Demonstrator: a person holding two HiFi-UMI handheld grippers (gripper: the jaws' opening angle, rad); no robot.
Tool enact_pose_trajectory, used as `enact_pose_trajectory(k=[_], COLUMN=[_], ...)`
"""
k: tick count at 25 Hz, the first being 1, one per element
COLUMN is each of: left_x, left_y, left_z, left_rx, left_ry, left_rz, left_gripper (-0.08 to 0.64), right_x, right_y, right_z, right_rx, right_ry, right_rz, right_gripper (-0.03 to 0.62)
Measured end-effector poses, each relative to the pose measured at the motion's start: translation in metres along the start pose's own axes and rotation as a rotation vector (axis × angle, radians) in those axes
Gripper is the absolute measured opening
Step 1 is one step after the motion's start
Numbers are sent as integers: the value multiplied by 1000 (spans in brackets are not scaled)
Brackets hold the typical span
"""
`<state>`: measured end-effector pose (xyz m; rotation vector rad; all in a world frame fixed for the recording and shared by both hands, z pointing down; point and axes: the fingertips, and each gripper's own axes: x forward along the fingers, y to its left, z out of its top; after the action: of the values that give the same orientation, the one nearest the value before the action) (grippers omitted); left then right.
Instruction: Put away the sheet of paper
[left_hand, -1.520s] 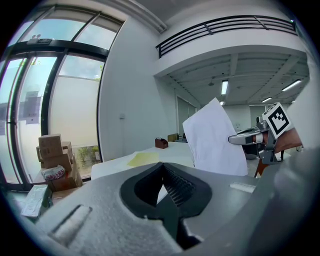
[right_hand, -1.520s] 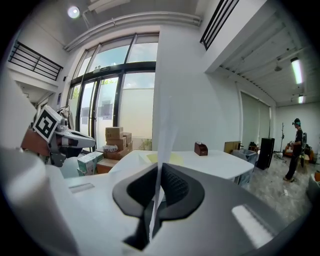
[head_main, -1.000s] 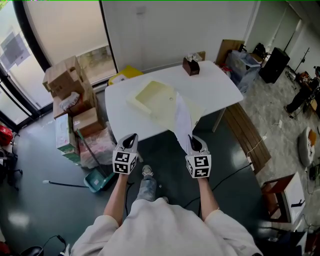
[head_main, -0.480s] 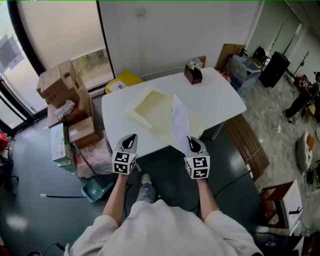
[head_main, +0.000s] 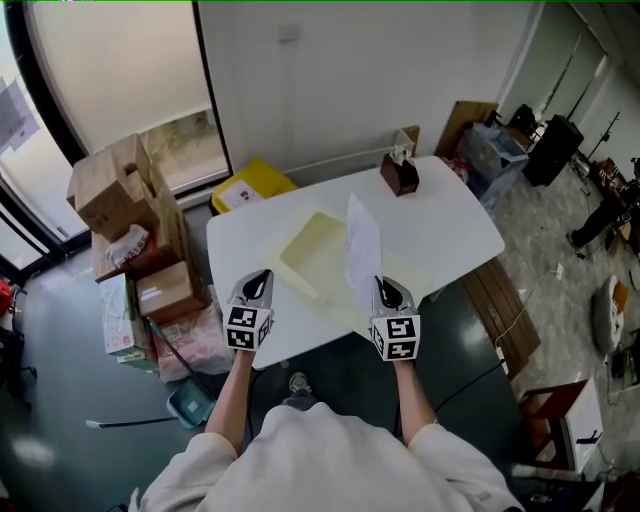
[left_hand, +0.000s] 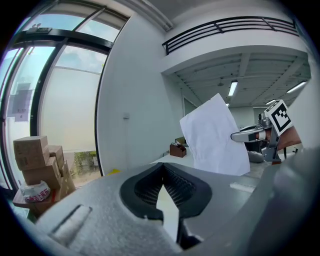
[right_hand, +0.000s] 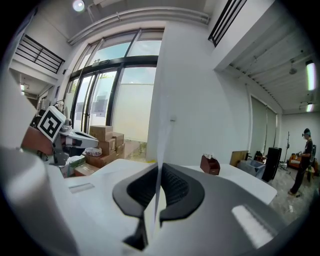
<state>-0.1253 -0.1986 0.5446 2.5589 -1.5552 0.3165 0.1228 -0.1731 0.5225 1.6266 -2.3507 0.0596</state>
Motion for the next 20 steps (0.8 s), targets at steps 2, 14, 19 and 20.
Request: enact_pose_trajectory(k=[2,14,19,20], left_x=[11,52,56,56], left_y=[16,73,72,70], left_z=[4,2,-7,-9], left_rx=[-1,-30,-30,-27], left_ry=[-2,4,26,29], left_rz=[0,-9,-12,-13], left_gripper=[6,6,6,6], right_x=[19,87,90,89], right_y=[1,8,8,8], right_z=[8,33,29,27], right_rx=[-2,-3,18,27], right_ry=[-2,-11,-8,-8], right_rz=[-3,-15,-14,-13], right_gripper=[2,2,2,2])
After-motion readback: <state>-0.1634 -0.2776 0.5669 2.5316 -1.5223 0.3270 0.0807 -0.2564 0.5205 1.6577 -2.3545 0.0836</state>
